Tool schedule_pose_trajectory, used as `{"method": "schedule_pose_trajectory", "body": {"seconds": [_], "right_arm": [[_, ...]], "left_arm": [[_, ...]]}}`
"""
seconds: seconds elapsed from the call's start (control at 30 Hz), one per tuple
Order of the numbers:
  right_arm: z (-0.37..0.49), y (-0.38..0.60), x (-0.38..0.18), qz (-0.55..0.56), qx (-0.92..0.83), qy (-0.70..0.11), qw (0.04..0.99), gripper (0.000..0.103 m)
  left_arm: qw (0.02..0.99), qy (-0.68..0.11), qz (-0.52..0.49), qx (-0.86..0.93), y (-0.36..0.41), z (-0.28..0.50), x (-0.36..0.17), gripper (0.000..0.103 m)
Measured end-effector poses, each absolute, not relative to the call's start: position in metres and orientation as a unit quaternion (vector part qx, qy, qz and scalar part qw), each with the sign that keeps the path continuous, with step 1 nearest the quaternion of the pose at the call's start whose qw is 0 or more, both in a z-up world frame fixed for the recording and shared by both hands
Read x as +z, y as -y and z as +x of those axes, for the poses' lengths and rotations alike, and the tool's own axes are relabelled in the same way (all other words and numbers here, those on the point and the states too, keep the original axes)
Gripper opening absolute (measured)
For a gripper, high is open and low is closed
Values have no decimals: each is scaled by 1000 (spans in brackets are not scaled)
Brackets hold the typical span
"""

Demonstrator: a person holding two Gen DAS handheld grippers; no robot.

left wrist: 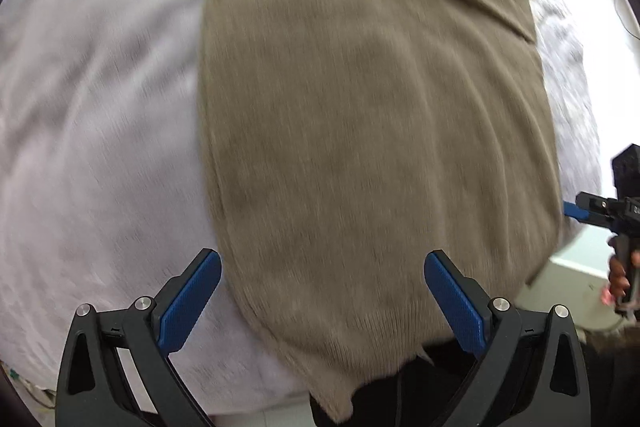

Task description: Fold small clothes

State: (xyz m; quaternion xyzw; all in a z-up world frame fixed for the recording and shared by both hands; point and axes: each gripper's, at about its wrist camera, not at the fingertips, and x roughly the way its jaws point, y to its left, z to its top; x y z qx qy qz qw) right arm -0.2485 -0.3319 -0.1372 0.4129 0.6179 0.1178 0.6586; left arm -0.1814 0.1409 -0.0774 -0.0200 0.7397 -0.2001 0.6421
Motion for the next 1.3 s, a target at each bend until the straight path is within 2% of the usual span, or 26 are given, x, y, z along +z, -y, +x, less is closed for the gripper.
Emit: {"method": "schedule_pose_trajectory", "body": {"seconds": [0.3, 0.37, 0.4, 0.43, 0.47, 0.5, 0.53, 0.8, 0.9, 1.0, 1.03, 1.07, 1.1, 1.13, 1.27, 1.3], "right_arm": [[-255, 304, -161, 434, 175, -627, 622, 81], [-258, 303, -163, 450, 177, -627, 611, 79], [-258, 301, -164, 455, 177, -628, 606, 76], [-260, 300, -165, 456, 175, -631, 602, 55], [-261, 300, -167, 457, 171, -636, 599, 18], [-263, 301, -167, 460, 170, -634, 598, 10], [-263, 302, -164, 466, 173, -626, 600, 10], [-237, 324, -113, 553, 231, -504, 622, 10], [-210, 322, -100, 538, 240, -498, 637, 10], [-196, 312, -94, 494, 255, -524, 646, 10], [-197, 309, -96, 489, 258, -531, 642, 10], [-200, 310, -100, 487, 260, -537, 637, 10], [-203, 308, -104, 488, 258, -543, 633, 10], [-208, 308, -110, 491, 255, -549, 626, 10], [-238, 315, -136, 507, 232, -570, 604, 11], [-246, 318, -142, 513, 227, -574, 597, 14]], "left_arm": [[583, -772, -55, -246, -122, -200, -91, 100], [587, -772, -50, -239, -122, -200, -89, 79], [589, -772, -47, -234, -124, -200, -89, 60], [590, -772, -48, -232, -128, -198, -89, 37], [590, -771, -57, -231, -138, -196, -88, 25], [586, -773, -80, -229, -147, -192, -89, 8], [579, -775, -110, -229, -155, -189, -89, 8], [639, -700, -214, -236, -189, -136, -37, 8], [669, -679, -202, -226, -190, -108, -24, 8], [669, -700, -144, -206, -187, -101, -26, 8], [658, -715, -126, -201, -186, -105, -31, 18], [642, -732, -115, -197, -185, -112, -38, 33], [629, -746, -106, -190, -189, -122, -46, 73], [627, -751, -99, -184, -191, -132, -49, 86], [589, -783, -80, -182, -183, -178, -71, 86], [582, -788, -83, -182, -181, -186, -75, 86]]}}
